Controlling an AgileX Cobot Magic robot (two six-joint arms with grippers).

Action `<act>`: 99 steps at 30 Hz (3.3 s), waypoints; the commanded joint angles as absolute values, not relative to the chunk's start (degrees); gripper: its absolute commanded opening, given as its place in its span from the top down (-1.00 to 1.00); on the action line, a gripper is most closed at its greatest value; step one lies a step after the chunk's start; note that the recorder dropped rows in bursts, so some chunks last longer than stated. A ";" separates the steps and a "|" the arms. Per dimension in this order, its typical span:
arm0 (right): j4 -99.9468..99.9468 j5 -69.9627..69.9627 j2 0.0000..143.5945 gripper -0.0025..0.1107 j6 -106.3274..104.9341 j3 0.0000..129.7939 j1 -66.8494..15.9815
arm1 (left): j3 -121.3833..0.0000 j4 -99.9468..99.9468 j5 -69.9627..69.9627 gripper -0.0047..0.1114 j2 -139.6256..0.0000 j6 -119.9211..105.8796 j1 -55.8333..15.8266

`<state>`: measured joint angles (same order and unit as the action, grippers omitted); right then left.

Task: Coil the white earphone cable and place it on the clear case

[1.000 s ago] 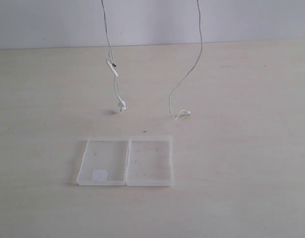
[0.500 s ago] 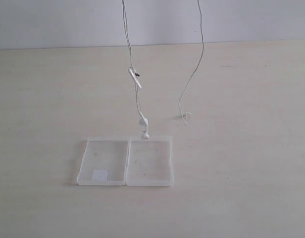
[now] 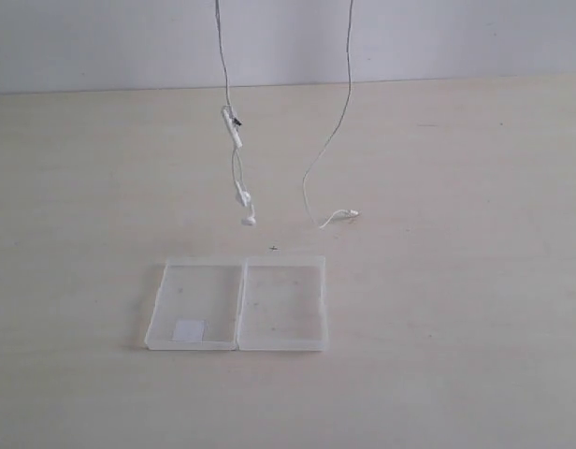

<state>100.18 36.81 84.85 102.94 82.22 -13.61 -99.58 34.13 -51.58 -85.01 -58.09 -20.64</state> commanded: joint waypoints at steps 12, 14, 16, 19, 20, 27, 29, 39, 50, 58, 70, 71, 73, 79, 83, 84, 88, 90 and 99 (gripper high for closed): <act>99.95 32.37 75.87 0.96 114.00 84.69 -13.67 | -99.34 34.29 -48.04 0.23 -89.28 -55.59 -20.56; 99.95 33.87 75.98 0.96 115.31 86.01 -13.77 | -99.34 34.94 -47.18 -0.01 -89.81 -54.71 -20.56; 99.95 34.30 76.34 0.96 115.73 87.25 -14.04 | -99.34 35.47 -46.96 -0.20 -90.06 -54.71 -20.56; 99.95 34.30 77.03 0.96 117.38 89.98 -14.04 | -99.34 35.47 -46.83 -0.36 -90.05 -54.54 -20.56; 99.95 34.30 77.23 0.96 117.81 90.95 -14.04 | -99.34 35.47 -46.74 -0.36 -90.05 -54.54 -20.56; 99.95 35.73 78.49 0.96 121.29 96.97 -14.04 | -99.34 35.15 -47.09 -0.36 -90.05 -54.54 -20.56; 99.95 36.98 79.09 0.96 121.31 97.61 -14.04 | -99.34 35.15 -47.89 -0.36 -90.05 -54.54 -20.56; 99.95 38.03 82.08 0.96 121.41 97.61 -14.04 | -98.09 47.45 -58.87 -0.38 -89.84 -61.52 -20.39; 99.95 39.79 81.74 0.96 121.27 97.61 -14.04 | -78.64 92.82 -69.96 -0.41 -91.75 -93.88 -2.31; 99.95 40.88 81.74 0.96 121.37 97.61 -14.04 | -73.53 99.95 -69.96 -0.41 -97.89 -106.76 -3.48; 99.95 44.17 82.09 0.96 121.37 97.61 -14.04 | -73.53 99.95 -65.67 -0.41 -102.74 -118.16 -12.78; 99.95 44.17 82.09 0.96 121.37 97.61 -14.04 | -73.53 99.95 -65.67 -0.41 -102.74 -118.16 -12.78; 99.95 44.27 82.09 0.96 121.37 97.61 -14.04 | -73.53 99.95 -65.67 -0.41 -102.74 -118.16 -12.78; 99.95 45.36 82.09 0.96 121.47 97.61 -14.04 | -73.53 99.95 -64.10 -0.41 -103.22 -117.80 -12.78; 99.95 45.80 82.09 0.96 121.47 97.61 -14.04 | -73.53 99.95 -64.10 -0.41 -104.11 -117.76 -13.98; 99.95 45.80 82.09 0.96 121.47 97.61 -14.04 | -73.53 99.95 -64.10 -0.41 -104.36 -117.76 -14.44; 99.95 45.95 82.09 0.96 121.47 97.61 -14.04 | -73.53 99.95 -63.00 -0.41 -104.72 -119.67 -16.68; 99.95 45.95 82.09 0.96 121.47 97.61 -14.04 | -73.66 99.95 -61.90 -0.41 -104.72 -119.92 -17.28; 99.95 46.32 82.09 0.96 121.47 97.61 -14.04 | -77.04 99.95 -59.16 -0.41 -105.28 -119.01 -19.74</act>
<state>100.10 45.90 82.15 121.21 97.32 -13.97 -75.65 98.97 -60.63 -104.89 -119.51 -18.55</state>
